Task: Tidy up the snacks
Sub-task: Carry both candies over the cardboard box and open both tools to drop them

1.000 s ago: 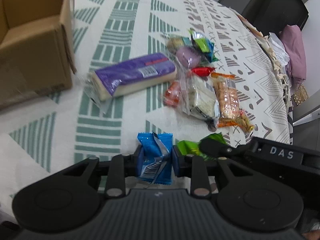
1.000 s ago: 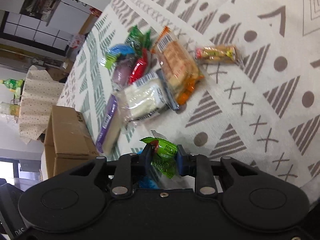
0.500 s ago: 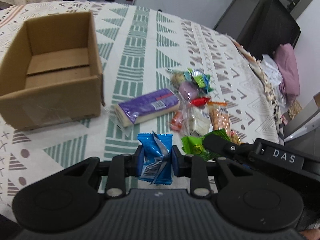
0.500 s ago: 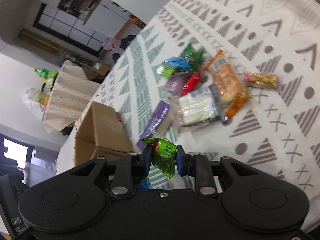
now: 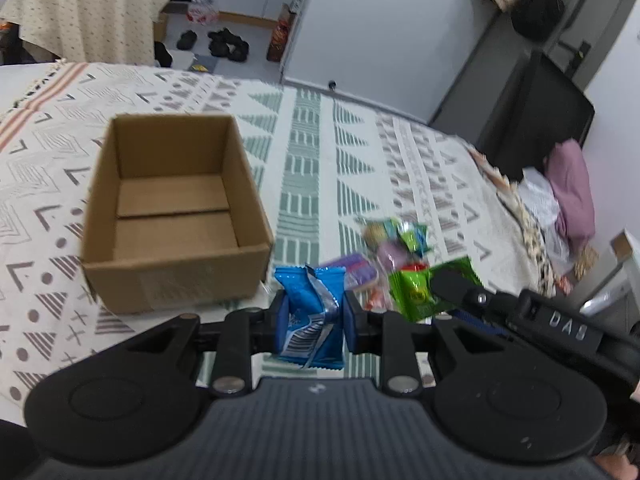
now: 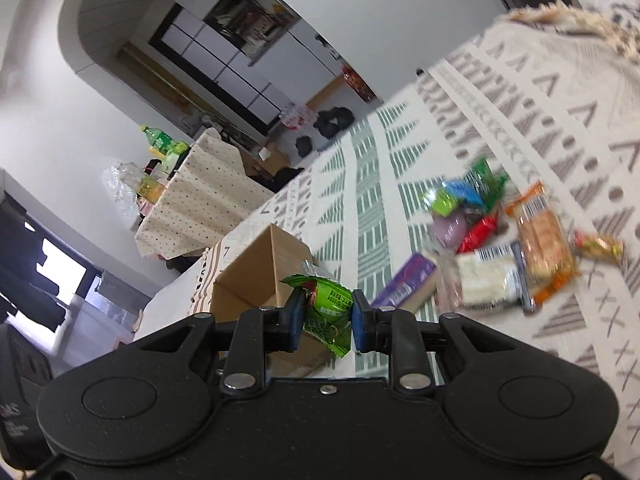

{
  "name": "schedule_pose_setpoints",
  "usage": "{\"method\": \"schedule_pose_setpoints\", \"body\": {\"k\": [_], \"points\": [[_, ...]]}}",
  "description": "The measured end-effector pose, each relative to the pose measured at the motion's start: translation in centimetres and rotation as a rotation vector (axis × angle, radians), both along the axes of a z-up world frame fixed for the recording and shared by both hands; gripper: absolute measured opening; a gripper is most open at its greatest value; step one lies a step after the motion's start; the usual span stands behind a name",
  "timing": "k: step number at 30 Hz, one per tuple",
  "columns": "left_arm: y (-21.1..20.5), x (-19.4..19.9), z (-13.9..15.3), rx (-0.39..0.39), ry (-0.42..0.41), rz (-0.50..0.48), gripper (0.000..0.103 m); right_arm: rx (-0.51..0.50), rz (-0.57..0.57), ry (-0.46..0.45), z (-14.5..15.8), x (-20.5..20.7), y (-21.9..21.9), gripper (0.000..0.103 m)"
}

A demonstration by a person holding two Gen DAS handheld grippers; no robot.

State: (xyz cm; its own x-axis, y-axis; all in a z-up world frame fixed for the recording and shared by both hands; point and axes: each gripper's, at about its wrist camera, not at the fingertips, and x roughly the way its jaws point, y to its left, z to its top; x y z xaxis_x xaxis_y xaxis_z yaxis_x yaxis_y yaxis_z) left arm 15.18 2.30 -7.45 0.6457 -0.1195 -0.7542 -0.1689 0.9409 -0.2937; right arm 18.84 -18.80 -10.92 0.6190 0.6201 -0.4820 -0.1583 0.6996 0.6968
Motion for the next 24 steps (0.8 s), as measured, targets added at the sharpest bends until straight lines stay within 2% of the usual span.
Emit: {"method": "schedule_pose_setpoints", "body": {"k": [6,14,24], "points": [[1.5,-0.8,2.1,0.037,-0.061,0.03,0.026,0.016,0.051,-0.075,1.5,-0.1,1.5,0.024],[3.9,-1.3,4.0,0.056,-0.104,0.086,0.026,0.014,0.103,-0.114,2.6,0.4,4.2,0.024],[7.5,0.0,3.6,0.037,-0.118,0.159,0.026,0.034,0.15,-0.106,2.4,1.9,7.6,0.024]]}}
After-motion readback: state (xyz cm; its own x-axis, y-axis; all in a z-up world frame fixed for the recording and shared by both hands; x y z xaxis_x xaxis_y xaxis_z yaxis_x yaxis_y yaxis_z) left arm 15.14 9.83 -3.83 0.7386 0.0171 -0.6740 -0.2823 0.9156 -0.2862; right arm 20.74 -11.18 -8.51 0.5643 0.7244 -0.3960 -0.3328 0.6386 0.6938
